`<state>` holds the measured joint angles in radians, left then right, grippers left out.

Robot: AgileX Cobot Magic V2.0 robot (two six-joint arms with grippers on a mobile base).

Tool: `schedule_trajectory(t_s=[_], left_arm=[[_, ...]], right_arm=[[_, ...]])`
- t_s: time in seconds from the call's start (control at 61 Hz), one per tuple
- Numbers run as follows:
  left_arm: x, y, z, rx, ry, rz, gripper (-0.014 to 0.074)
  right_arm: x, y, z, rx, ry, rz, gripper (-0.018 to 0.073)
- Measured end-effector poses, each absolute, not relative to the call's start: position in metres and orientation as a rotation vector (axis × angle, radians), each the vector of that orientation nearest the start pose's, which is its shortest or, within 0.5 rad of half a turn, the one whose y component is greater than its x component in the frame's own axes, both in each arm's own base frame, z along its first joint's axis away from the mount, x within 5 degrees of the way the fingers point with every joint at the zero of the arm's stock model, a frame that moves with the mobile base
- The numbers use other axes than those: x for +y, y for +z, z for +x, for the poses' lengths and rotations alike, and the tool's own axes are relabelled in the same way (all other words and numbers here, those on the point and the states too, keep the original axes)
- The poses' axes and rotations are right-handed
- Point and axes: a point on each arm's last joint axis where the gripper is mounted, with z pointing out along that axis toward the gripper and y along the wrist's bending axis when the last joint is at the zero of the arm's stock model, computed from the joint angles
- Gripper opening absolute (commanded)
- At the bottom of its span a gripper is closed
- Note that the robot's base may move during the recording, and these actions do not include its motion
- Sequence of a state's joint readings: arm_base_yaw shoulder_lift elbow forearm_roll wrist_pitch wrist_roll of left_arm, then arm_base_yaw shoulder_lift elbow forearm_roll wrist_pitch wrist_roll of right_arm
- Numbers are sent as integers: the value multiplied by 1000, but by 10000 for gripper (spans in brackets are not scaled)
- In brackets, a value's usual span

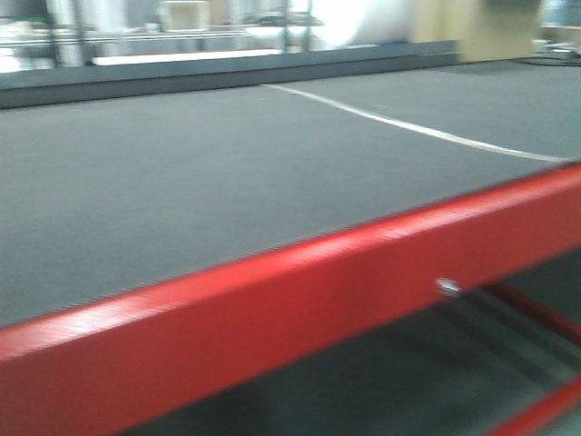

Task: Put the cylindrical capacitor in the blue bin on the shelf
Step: 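Drive the base away from the table carrying both cylinders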

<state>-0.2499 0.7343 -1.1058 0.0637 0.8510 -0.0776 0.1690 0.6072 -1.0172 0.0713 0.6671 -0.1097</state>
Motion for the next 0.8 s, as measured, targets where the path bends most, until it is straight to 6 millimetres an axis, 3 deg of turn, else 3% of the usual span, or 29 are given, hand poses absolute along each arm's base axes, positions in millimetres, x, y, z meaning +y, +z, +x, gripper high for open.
schedule_trajectory(t_s=[0.804], left_arm=[[-24, 438, 113, 1945, -142, 178, -111]], right_arm=[[19, 439, 88, 1726, 123, -226, -43]])
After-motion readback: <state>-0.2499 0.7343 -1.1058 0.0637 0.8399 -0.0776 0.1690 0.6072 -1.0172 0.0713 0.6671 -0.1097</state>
